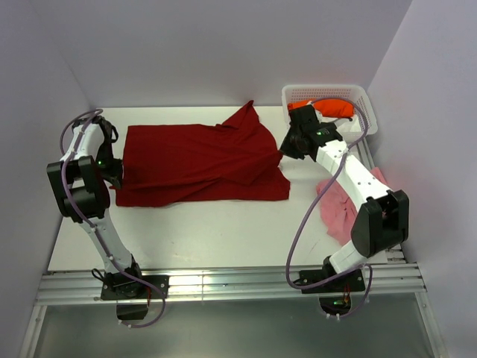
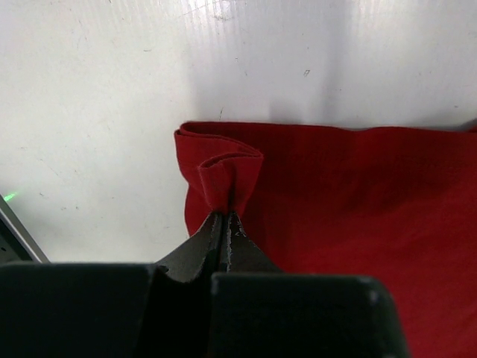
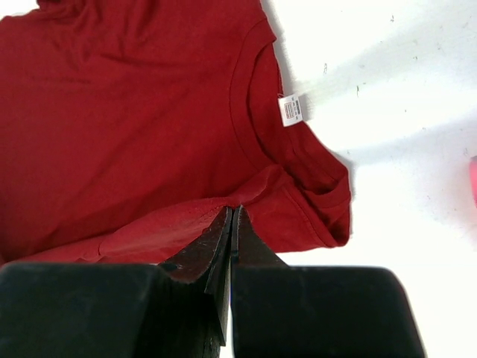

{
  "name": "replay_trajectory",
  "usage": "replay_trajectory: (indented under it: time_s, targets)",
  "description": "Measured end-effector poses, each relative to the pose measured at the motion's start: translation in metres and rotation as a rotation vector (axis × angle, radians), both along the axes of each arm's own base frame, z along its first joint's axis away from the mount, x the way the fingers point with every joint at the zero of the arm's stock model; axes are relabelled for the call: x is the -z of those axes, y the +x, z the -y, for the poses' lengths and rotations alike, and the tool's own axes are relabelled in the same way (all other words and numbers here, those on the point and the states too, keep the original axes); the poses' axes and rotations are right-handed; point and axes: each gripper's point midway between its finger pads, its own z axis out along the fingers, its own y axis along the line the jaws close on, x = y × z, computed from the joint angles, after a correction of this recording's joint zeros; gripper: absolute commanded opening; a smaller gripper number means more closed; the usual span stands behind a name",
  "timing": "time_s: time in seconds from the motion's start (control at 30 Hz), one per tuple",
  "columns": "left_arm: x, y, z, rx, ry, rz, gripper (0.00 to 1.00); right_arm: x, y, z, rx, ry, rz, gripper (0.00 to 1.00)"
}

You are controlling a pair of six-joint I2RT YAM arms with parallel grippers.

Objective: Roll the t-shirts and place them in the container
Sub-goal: Fold the tshirt

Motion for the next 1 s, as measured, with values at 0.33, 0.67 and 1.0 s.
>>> replay_trajectory:
  time_s: [0.33,0.67,1.0]
  targets:
    - [-0.010,-0.004,0.002,0.008,0.014,0.034,0.00,-0.014,-0.025,0.003,-0.019,0.031,0.033,0.00]
    - [-0.023,-0.053,0.014,0.016,0.023,0.080,0.00,-0.009,-0.089,0.014,-0.050,0.065,0.045,0.00]
    - [-0.012,-0.091,0.020,0.019,0.033,0.057,0.00,0.017,-0.154,0.013,-0.086,0.142,-0.015,0.00]
